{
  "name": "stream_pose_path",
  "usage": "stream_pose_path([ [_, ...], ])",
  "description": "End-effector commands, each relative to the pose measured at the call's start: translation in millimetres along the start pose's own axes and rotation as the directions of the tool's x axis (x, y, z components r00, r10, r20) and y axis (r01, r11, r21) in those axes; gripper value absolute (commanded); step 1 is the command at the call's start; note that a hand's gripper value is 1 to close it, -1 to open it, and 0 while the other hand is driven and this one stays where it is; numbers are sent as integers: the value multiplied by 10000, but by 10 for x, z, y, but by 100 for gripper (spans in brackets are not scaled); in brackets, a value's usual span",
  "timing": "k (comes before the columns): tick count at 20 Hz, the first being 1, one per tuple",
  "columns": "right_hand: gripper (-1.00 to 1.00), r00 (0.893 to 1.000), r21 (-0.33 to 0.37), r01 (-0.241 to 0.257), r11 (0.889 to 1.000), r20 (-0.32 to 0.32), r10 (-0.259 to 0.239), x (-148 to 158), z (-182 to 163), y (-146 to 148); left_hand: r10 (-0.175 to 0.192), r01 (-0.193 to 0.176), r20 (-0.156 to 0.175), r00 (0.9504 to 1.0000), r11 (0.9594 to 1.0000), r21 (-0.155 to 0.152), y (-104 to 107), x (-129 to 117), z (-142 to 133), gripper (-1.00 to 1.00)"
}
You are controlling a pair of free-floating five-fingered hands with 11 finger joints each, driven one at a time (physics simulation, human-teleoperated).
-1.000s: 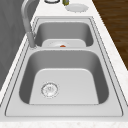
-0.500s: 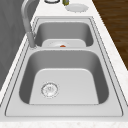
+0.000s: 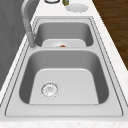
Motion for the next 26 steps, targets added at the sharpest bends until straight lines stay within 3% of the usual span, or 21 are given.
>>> stream_pose_path([
  [1, 100, 9995, -101, 11, 9999, 315, -8, 54, -283, 195, 0, 0, 0, 10000, 10000, 0, 0, 0, 0, 0],
  [13, 100, 9997, -221, 24, 9998, 262, -18, 220, -1183, 910, 0, 0, 0, 10000, 10000, 0, 0, 0, 0, 0],
  [22, 100, 9995, -264, 203, 9994, 250, -196, 247, -1492, 1628, 0, 0, 0, 10000, 10000, 0, 0, 0, 0, 0],
  [26, 100, 9996, 643, 116, 9979, 263, -134, 259, -1710, 1575, 0, 0, 0, 10000, 10000, 0, 0, 0, 0, 0],
])
